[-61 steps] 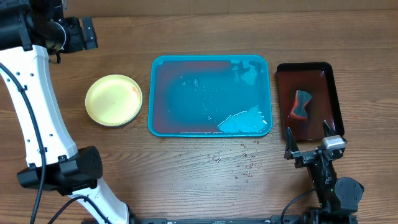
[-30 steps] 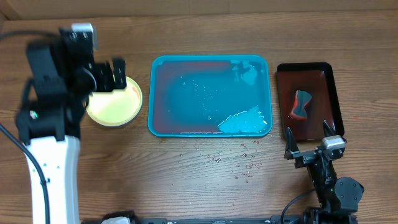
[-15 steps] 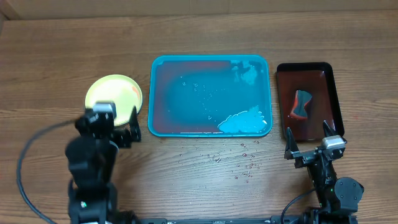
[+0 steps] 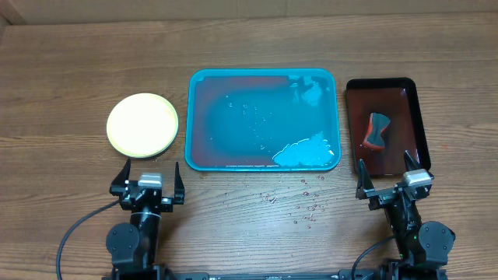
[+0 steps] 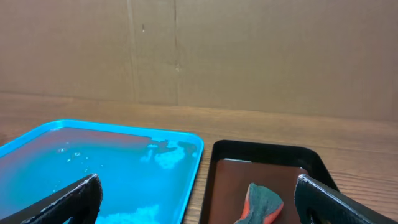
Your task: Clean dirty plates on tray and stack at the side
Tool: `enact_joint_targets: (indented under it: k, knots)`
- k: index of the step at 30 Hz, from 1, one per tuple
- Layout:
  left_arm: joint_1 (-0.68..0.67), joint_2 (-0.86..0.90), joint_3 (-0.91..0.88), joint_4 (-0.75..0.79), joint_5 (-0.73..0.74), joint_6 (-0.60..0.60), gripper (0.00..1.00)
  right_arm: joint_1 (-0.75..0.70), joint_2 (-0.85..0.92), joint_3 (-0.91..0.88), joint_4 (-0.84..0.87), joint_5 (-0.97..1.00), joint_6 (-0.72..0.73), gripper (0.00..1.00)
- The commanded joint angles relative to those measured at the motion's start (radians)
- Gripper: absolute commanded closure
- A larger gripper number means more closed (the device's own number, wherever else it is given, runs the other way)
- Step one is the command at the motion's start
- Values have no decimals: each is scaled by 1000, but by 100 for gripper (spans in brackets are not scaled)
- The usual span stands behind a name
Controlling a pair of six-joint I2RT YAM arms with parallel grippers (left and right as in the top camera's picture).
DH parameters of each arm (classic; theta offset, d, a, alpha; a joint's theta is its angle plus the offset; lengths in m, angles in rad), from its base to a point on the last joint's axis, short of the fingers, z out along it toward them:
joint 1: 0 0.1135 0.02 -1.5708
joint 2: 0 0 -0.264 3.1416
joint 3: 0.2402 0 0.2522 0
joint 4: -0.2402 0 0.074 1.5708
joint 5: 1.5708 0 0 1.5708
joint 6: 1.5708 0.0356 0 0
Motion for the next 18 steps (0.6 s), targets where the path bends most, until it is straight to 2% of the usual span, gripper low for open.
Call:
enact_joint_targets:
  k: [1,18]
  knots:
    - [1,-67,-34,-40,4,40,0,8,-10,-11,7,9,-3,0]
    - [1,-83,-34,-37,0,39,0,8,-10,-11,7,9,-3,0]
